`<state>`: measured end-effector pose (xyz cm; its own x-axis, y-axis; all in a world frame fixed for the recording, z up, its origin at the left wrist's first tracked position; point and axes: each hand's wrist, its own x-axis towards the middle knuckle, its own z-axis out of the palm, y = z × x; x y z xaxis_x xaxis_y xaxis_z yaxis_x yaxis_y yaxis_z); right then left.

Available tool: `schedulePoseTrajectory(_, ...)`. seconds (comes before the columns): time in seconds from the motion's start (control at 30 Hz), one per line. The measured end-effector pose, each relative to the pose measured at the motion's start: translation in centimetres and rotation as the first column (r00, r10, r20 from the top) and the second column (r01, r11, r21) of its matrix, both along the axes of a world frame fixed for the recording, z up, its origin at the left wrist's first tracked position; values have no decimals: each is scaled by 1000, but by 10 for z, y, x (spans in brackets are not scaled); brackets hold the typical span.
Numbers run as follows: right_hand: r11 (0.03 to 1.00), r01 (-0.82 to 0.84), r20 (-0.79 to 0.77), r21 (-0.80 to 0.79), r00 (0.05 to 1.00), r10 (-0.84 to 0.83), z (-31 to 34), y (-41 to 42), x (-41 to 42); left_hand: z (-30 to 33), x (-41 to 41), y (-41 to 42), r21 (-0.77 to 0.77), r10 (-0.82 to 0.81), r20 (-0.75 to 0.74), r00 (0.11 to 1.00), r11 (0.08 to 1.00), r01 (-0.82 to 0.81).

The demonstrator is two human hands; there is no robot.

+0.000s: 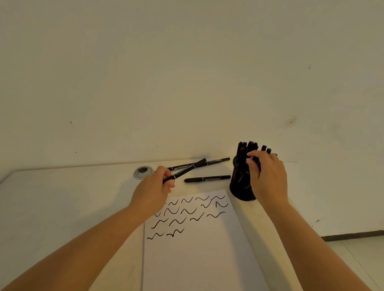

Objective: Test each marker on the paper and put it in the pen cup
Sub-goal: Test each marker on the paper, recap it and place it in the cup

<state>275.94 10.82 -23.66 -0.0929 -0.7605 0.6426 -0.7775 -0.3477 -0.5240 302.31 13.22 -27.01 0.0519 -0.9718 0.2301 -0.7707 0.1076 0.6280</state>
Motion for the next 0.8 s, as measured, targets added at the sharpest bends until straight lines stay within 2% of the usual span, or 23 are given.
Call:
schedulePoseTrajectory(0.2,1000,13,-108,22,994,-10,-5,2,0,11,-15,16,-68,-121,-105,987,991,115)
schedulePoseTrajectory(0.3,990,95,-139,-106,984,-109,1,10,7,18,-22,23,-120,-159,-163,974,983,141)
schedulePoseTrajectory(0.37,974,60,-122,-219,989,-89,8,19,15,24,-29,29,-140,-183,-208,961,978,156)
schedulePoseTrajectory(0.4,974,1,-85,-225,996,-21,10,25,21,26,-32,32,-144,-195,-226,955,976,165)
schedulePoseTrajectory(0.47,978,-195,128,-74,971,203,15,38,35,30,-40,38,-144,-222,-276,935,972,188)
schedulePoseTrajectory(0.53,912,-394,398,116,859,321,15,50,51,35,-47,43,-128,-253,-348,903,967,221)
schedulePoseTrajectory(0.63,820,-514,551,251,772,316,9,59,65,38,-53,52,-96,-280,-343,897,960,264)
schedulePoseTrajectory(0.8,857,-451,677,250,714,178,6,66,70,36,-49,65,-93,-227,-99,969,972,218)
